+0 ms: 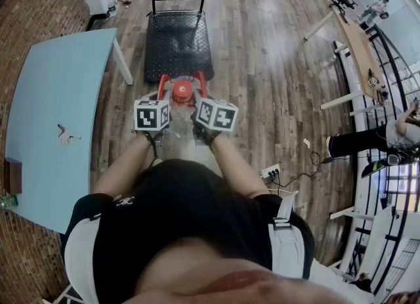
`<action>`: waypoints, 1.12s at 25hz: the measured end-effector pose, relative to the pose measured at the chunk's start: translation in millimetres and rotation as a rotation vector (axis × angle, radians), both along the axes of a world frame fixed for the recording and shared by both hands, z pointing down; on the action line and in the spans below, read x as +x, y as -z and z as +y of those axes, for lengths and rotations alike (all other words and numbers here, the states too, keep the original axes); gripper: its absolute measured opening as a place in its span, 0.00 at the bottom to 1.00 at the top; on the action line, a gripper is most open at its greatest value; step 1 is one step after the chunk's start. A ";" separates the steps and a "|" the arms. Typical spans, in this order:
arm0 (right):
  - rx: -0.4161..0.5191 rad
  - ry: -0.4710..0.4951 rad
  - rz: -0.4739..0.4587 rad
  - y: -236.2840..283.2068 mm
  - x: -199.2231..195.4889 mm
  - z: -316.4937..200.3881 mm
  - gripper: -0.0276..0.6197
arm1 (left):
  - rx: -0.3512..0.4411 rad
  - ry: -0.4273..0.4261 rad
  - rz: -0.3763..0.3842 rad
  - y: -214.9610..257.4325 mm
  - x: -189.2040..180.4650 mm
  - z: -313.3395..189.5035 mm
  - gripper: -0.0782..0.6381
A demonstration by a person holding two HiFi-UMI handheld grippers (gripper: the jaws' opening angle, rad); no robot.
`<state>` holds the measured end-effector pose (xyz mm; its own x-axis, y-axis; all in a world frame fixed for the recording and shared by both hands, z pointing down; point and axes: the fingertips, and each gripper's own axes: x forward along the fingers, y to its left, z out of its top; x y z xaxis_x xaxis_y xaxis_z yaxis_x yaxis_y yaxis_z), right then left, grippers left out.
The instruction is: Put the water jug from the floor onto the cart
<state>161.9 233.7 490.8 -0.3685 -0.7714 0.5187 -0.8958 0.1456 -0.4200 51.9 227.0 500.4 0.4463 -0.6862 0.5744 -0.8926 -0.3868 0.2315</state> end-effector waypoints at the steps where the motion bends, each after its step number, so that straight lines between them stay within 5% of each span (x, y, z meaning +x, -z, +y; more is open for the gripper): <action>1: 0.004 0.000 0.001 1.2 -0.8 -1.3 0.06 | 0.004 -0.001 0.002 0.8 0.1 -1.1 0.14; 13: 0.007 -0.019 -0.053 5.5 -6.8 -10.6 0.06 | 0.024 -0.001 0.015 10.7 -3.7 -8.9 0.14; 28: 0.027 -0.046 0.012 5.1 -58.9 -19.7 0.06 | 0.002 -0.011 0.067 0.9 -57.6 -12.8 0.15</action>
<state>103.0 214.0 485.7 -0.3262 -0.8010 0.5020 -0.9067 0.1149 -0.4058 -5.7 214.2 499.5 0.4916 -0.6821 0.5414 -0.8707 -0.3974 0.2898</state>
